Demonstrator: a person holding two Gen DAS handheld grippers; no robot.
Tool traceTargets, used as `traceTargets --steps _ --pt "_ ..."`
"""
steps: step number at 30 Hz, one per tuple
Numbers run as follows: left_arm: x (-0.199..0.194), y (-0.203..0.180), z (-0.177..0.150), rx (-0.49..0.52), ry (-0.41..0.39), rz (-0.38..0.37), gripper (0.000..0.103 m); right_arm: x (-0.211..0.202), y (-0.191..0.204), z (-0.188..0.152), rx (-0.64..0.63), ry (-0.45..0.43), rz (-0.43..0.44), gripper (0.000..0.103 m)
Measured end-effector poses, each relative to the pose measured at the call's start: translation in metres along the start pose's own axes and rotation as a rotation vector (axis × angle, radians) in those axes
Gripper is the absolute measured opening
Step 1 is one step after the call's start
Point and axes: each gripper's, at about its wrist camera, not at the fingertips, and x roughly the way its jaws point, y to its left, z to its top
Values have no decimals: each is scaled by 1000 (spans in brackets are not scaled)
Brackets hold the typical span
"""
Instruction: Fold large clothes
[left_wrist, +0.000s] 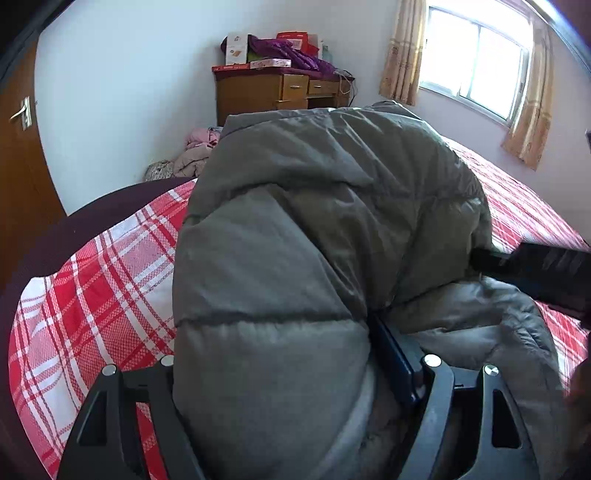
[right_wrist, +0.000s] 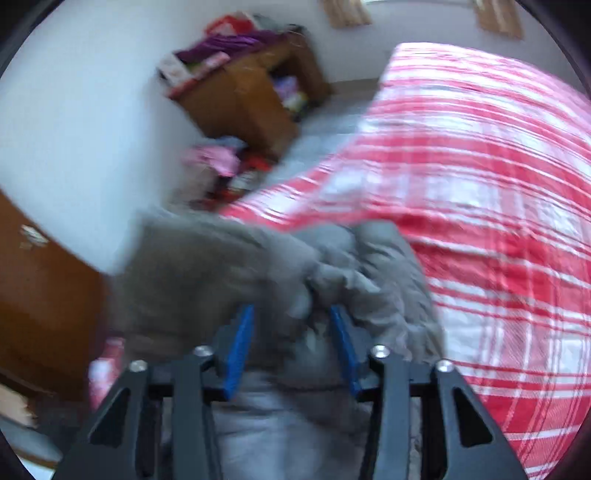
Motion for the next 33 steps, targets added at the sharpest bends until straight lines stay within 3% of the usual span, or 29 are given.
traceTargets --steps 3,9,14,18,22,26,29,33 --pt "6 3 0 2 -1 -6 83 10 -2 -17 -98 -64 -82 37" --pt "30 23 8 -66 85 -84 94 37 5 -20 -221 -126 -87 38" --pt "44 32 10 -119 137 -125 101 51 -4 -21 -203 -140 -32 38" --pt "44 27 9 -99 134 -92 102 54 -13 -24 -177 -136 14 38" --pt "40 25 9 -92 132 -70 102 56 -8 -24 -203 -127 -12 38" --pt "22 16 5 -46 106 9 102 51 -4 -25 -221 -119 -38 38" --pt "8 18 3 -48 110 10 102 35 7 -28 -289 -90 -80 45" --pt "-15 23 -2 -73 118 9 102 -9 7 -48 -310 -164 -62 81"
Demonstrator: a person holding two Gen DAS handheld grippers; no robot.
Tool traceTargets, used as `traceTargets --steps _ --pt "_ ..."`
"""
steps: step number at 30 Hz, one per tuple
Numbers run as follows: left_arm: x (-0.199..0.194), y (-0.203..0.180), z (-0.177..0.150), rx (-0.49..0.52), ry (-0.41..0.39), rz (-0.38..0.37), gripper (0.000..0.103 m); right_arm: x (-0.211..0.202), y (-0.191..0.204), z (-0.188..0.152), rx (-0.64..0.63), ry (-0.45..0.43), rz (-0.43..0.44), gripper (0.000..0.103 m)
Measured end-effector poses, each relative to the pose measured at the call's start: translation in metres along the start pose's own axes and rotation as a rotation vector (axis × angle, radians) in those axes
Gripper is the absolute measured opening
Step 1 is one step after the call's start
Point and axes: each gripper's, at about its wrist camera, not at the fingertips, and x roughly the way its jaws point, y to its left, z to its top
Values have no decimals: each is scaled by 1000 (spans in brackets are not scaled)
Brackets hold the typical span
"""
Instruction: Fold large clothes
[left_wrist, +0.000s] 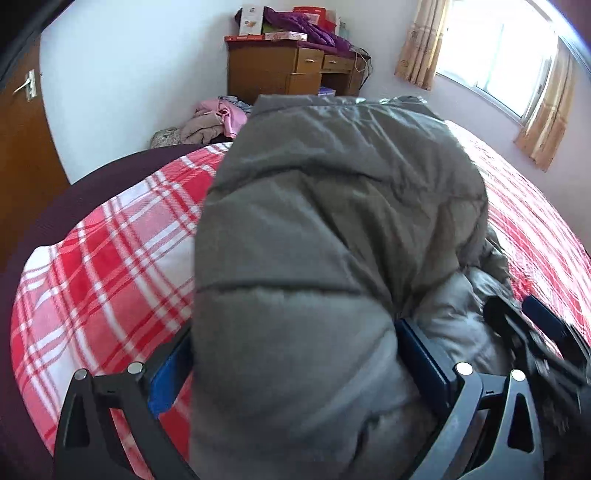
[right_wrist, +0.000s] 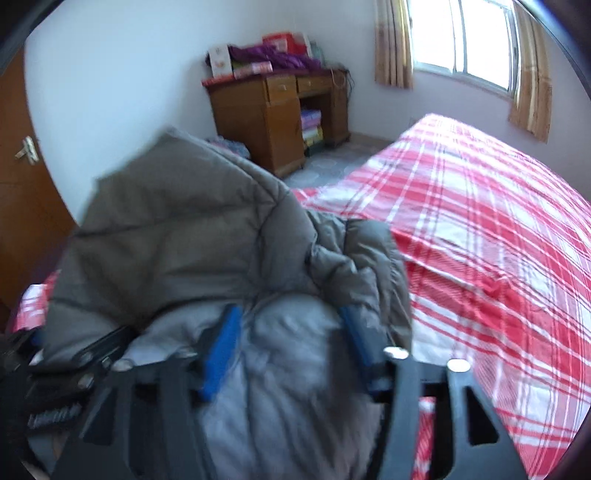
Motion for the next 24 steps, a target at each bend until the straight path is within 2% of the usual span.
traceTargets --steps 3,7,14,17,19,21,23,24 --pt "-15 -2 -11 22 -28 35 102 -26 3 -14 3 -41 6 83" --pt "-24 -12 -17 35 -45 67 102 -40 8 -29 10 -39 6 83" --pt "-21 -13 -21 35 -27 74 102 -35 2 -43 59 33 37 83" --pt "-18 -10 -18 28 -2 51 102 -32 -4 -45 89 58 67 83" --pt "-20 -5 -12 27 17 14 102 -31 -15 -40 121 77 118 83" --pt "-24 2 -1 32 26 -24 102 -33 -17 -36 121 73 128 83" --pt "-31 6 15 61 -12 -21 102 -37 -25 -24 125 45 138 83" --pt "-33 8 23 74 -36 -5 102 -40 -34 -6 147 8 141 83"
